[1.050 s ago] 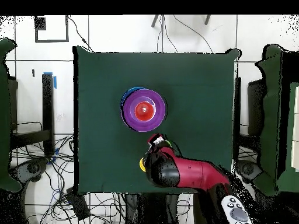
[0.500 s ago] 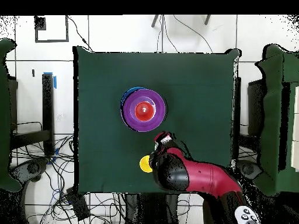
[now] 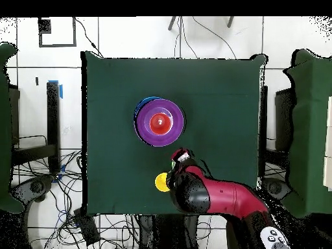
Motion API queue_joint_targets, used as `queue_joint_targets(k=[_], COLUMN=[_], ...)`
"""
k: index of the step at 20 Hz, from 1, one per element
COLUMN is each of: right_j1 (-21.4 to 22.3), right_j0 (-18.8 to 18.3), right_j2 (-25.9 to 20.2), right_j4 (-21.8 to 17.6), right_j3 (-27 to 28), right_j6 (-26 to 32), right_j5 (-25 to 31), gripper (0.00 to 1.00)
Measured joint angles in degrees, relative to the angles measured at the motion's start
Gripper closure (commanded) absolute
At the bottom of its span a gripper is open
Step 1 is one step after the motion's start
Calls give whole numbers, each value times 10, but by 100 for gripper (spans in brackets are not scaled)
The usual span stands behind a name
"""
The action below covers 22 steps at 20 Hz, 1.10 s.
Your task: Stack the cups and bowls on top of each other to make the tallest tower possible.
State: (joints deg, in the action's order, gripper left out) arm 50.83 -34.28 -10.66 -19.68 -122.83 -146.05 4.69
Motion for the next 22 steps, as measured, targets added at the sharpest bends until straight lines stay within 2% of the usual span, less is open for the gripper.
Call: queue_joint_targets(k=[9,22], right_j1=[-64,-91], right_j0=[9,1], right_j2=[25,54], right_j4=[-37,-73], right_j3=[0,1], right_j6=[0,0], right_j5=[0,0], gripper=[0,0])
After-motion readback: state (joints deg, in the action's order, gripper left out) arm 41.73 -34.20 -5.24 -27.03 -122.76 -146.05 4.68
